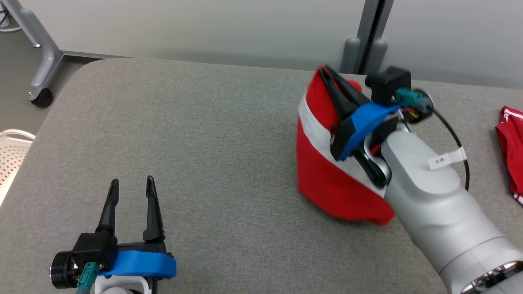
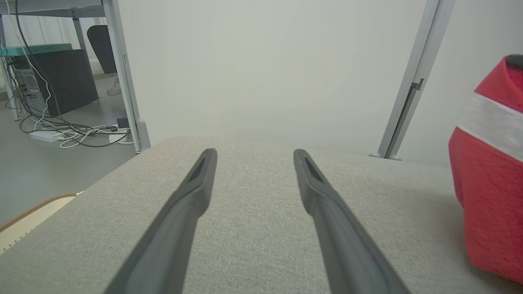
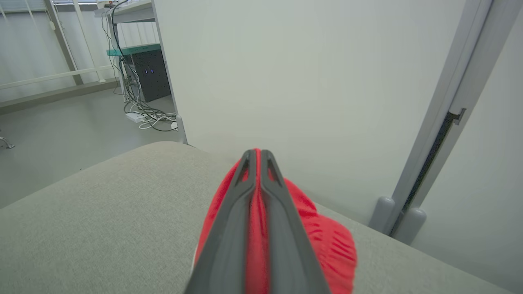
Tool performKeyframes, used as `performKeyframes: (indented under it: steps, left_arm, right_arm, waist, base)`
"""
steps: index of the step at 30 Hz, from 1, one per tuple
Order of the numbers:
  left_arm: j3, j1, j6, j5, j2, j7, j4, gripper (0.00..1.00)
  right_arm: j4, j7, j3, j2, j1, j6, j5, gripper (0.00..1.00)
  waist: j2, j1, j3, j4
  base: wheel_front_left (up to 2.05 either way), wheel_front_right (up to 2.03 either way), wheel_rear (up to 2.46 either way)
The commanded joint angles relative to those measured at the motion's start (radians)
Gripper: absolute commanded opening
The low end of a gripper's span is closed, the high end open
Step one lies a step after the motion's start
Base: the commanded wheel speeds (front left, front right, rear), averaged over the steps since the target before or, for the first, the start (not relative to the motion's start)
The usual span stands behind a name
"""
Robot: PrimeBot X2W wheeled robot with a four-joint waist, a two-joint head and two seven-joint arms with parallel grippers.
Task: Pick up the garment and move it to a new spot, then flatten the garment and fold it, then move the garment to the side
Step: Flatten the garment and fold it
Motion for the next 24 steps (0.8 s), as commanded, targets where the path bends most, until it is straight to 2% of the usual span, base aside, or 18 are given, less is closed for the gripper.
performKeyframes:
  steps: [1, 7, 13, 19, 24]
  left_arm:
    - [0.000, -0.002, 0.000, 0.004, -0.001, -0.004, -0.001, 1.00]
    - [-0.004, -0.003, 0.005, 0.006, 0.000, -0.004, -0.002, 1.00]
    - [-0.003, 0.009, 0.011, -0.001, -0.001, -0.004, -0.006, 1.00]
    - [-0.014, 0.029, 0.013, -0.013, -0.001, -0.004, -0.003, 1.00]
    - [-0.024, 0.034, 0.007, -0.013, -0.001, -0.004, -0.001, 1.00]
  right_arm:
    - [-0.026, -0.006, -0.009, 0.008, -0.028, 0.000, 0.002, 0.00]
    - [-0.138, -0.006, -0.061, 0.040, -0.065, 0.000, -0.030, 0.00]
    - [-0.192, -0.006, -0.065, 0.044, 0.039, 0.000, -0.068, 0.00]
    - [-0.231, -0.006, -0.066, -0.011, 0.230, 0.000, -0.056, 0.00]
    - [-0.312, -0.006, -0.102, -0.070, 0.423, 0.000, -0.045, 0.00]
  waist:
    - [-0.0001, 0.0000, -0.001, 0.005]
    - [-0.0001, 0.0000, -0.009, 0.019]
    - [-0.0001, 0.0000, -0.018, 0.011]
    - [-0.0001, 0.0000, -0.027, -0.028]
    - [-0.0001, 0.0000, -0.032, -0.069]
  base:
    - [0.00, 0.00, 0.00]
    - [0.00, 0.00, 0.00]
    - [0.00, 0.00, 0.00]
    - [0.00, 0.00, 0.00]
    - [0.00, 0.00, 0.00]
